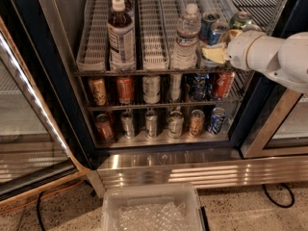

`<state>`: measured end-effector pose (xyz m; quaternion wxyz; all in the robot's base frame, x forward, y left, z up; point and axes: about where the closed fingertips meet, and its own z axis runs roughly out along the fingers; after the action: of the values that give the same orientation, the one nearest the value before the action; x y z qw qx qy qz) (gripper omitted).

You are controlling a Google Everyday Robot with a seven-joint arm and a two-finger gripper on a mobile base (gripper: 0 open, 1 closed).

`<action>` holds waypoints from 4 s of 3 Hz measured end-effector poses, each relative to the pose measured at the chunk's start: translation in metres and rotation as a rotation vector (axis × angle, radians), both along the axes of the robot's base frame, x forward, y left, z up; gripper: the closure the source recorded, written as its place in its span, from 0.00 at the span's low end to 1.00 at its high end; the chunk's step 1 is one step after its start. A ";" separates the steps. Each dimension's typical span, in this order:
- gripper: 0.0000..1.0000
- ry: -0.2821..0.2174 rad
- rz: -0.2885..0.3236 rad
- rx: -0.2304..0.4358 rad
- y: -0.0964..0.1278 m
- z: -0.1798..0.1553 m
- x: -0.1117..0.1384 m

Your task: Pick redbull can from top shelf of fridge

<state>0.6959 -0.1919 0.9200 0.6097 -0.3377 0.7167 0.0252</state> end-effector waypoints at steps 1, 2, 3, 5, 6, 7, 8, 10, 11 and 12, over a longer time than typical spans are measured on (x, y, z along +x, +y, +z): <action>1.00 0.000 0.000 0.000 0.000 0.000 0.000; 1.00 0.000 0.001 0.000 0.000 0.000 0.000; 1.00 0.007 0.031 0.045 0.009 0.012 -0.005; 1.00 0.008 0.095 0.122 0.015 0.067 -0.019; 1.00 0.028 0.113 0.068 0.008 0.087 -0.028; 1.00 0.056 0.137 -0.040 -0.024 0.099 -0.043; 1.00 0.077 0.218 -0.068 -0.048 0.106 -0.061; 1.00 0.145 0.544 -0.065 -0.015 0.104 -0.122; 1.00 0.224 0.715 -0.062 0.006 0.092 -0.165; 1.00 0.249 0.753 -0.071 0.009 0.088 -0.175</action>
Offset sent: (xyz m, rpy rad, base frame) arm 0.0000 0.0000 0.0000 0.0000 0.0000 0.0000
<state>0.5205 -0.1834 1.0079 0.4542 -0.5919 0.6117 0.2630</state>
